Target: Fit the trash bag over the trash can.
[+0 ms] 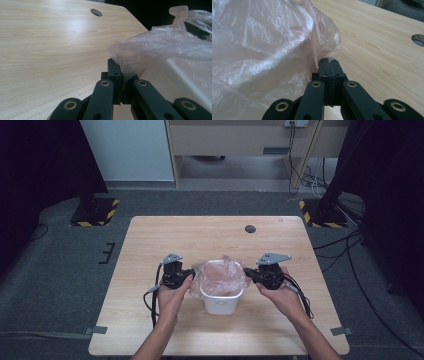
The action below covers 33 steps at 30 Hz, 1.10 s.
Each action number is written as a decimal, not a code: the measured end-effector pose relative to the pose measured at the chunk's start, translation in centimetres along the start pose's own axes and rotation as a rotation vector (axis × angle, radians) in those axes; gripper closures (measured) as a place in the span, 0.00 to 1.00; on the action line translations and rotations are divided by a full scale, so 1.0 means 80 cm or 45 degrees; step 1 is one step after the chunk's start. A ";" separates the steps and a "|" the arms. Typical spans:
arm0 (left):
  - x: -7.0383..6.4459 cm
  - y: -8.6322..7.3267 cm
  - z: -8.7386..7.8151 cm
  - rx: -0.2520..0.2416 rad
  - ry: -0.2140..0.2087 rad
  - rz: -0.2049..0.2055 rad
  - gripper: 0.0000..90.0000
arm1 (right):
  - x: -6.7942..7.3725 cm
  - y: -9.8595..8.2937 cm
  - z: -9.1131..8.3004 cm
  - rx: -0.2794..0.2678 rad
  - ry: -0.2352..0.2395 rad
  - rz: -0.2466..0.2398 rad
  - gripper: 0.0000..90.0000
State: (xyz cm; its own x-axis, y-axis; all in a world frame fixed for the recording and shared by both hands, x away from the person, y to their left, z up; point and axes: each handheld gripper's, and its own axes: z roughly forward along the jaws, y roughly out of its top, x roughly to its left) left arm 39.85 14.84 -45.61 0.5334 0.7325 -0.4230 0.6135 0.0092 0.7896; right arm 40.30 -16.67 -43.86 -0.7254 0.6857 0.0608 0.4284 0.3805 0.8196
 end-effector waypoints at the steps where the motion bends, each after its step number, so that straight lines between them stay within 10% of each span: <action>1: 0.001 -0.001 0.000 0.001 -0.006 -0.007 0.99 | 0.000 0.000 0.000 0.000 0.002 -0.001 1.00; 9: 0.001 -0.005 -0.002 0.006 0.003 0.009 0.96 | -0.003 -0.004 0.001 -0.001 -0.009 0.005 0.99; 25: -0.014 0.000 -0.008 -0.056 0.006 0.096 0.94 | -0.016 0.011 -0.025 -0.195 -0.085 0.112 0.61; 33: -0.012 0.000 -0.010 -0.043 0.033 0.132 0.94 | -0.010 0.017 -0.028 -0.198 -0.070 0.120 0.63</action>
State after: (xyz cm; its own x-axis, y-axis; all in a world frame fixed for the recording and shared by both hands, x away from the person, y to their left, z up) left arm 38.89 14.68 -44.85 0.5776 0.7481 -0.3268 0.5357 -0.0453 0.8432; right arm 40.28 -18.09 -41.52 -0.6537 0.7482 0.1137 0.4016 0.2157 0.8900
